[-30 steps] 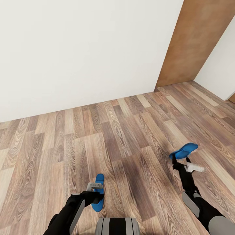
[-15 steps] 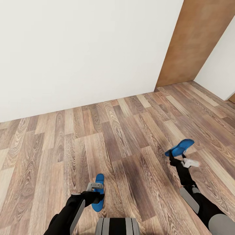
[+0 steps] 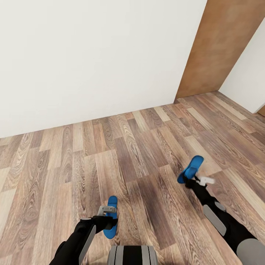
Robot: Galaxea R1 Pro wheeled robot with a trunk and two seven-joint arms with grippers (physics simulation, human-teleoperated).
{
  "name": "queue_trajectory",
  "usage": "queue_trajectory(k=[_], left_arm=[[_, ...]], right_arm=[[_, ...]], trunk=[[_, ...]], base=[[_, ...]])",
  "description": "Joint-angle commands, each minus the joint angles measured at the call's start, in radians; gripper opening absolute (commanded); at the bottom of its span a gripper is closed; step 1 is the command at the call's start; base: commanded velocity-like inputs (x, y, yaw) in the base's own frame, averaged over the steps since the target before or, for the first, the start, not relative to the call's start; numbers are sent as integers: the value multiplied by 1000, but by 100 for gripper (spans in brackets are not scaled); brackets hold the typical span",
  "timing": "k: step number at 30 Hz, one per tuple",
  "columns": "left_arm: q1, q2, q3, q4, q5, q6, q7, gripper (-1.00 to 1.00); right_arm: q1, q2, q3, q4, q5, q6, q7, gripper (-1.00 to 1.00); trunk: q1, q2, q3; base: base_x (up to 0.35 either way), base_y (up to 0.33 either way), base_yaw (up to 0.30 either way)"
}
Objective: In the bedroom, move the book from the bed onto either nightstand, and place the two sandals side by side next to the bed.
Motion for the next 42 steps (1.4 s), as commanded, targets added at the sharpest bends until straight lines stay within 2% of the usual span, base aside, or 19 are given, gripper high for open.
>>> queue_trajectory(k=[1,2,4,7,10,12,13,14,16,20,22,25,29,33,42], left_arm=[[0,0,0,-1,3,5,-1,100],[0,0,0,-1,3,5,-2,100],[0,0,0,-1,3,5,-2,100],[0,0,0,-1,3,5,-2,100],[0,0,0,-1,3,5,-2,100],[0,0,0,-1,3,5,-2,100],[0,0,0,-1,3,5,-2,100],[0,0,0,-1,3,5,-2,100],[0,0,0,-1,3,5,-2,100],[0,0,0,-1,3,5,-2,100],[0,0,0,-1,3,5,-2,100],[0,0,0,-1,3,5,-2,100],[0,0,0,-1,3,5,-2,100],[0,0,0,-1,3,5,-2,100],[0,0,0,-1,3,5,-2,100]], right_arm=[[-1,-3,-1,-4,-11,34,6,-100],[-1,-4,-10,-9,-16,63,15,-100],[-1,-5,-37,-21,-61,102,62,-100],[-1,-20,-62,-29,-185,213,175,-100],[-1,-67,-70,-32,-262,378,313,-100],[-1,-100,-73,-32,-282,452,419,-100],[-1,-126,-73,-31,-292,490,497,-100],[-1,-133,-74,-30,-297,501,520,-100],[-1,-152,-75,-27,-344,539,611,-100],[-1,-167,-77,-16,-511,580,759,-100],[-1,-178,-77,-7,-580,585,813,-100],[-1,-190,-77,46,-664,589,859,-100],[-1,-194,-77,94,-770,589,874,-100],[-1,-194,-77,102,-803,589,876,-100],[-1,-194,-76,105,-812,589,877,-100]], trunk=[[0,0,-1],[0,0,-1],[0,0,-1],[0,0,-1],[0,0,-1],[0,0,-1],[0,0,-1],[0,0,-1],[0,0,-1],[0,0,-1],[0,0,-1],[0,0,-1],[0,0,-1],[0,0,-1],[0,0,-1]], base=[[0,0,0],[0,0,0],[0,0,0],[0,0,0],[0,0,0],[0,0,0],[0,0,0],[0,0,0],[0,0,0],[0,0,0],[0,0,0],[0,0,0],[0,0,0],[0,0,0],[0,0,0]])
